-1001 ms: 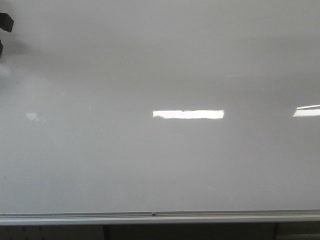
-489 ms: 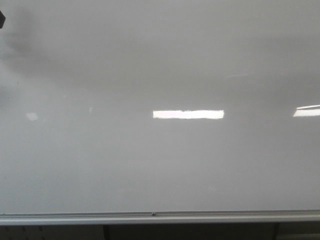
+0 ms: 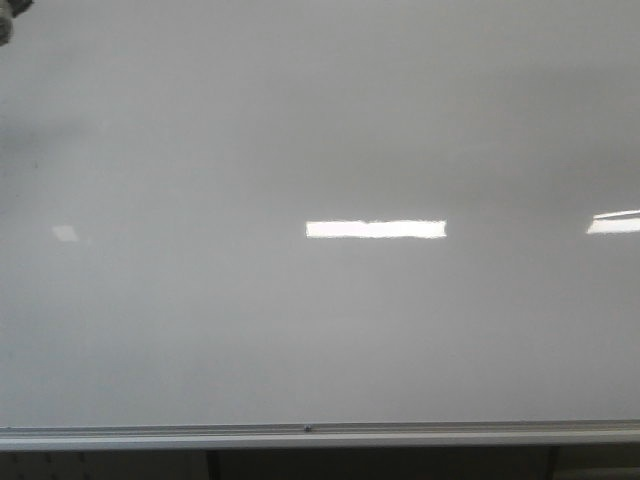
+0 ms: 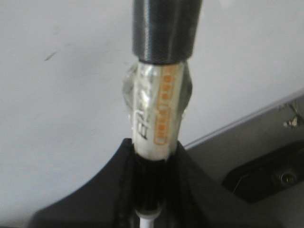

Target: Write number 2 on whiteboard

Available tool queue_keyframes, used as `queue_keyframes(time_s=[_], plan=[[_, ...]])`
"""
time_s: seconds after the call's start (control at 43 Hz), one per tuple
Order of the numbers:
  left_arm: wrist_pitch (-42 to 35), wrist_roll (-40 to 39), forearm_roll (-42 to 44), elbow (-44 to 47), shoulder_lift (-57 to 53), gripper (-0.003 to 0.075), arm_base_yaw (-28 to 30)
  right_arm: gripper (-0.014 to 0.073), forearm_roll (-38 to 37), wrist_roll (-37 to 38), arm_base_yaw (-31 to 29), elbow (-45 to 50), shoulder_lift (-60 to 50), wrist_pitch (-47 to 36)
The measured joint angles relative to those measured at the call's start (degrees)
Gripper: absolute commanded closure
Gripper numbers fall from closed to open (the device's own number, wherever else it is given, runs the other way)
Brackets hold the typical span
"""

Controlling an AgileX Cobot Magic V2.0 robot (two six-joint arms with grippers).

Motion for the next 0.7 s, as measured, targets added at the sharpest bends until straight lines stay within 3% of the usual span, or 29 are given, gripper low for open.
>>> queue_keyframes(time_s=[0.279, 0.698], plan=[[4.6, 12.8, -5.2, -0.7, 0.0, 0.0741, -14.2, -0.0068, 10.1, -19.2, 7.8, -4.0, 8.2, 3.1], [4.7, 16.0, -6.0, -0.7, 0.0, 0.0741, -33.4, -0.0068, 28.3, -50.4, 22.6, -10.6, 13.1, 5.8]])
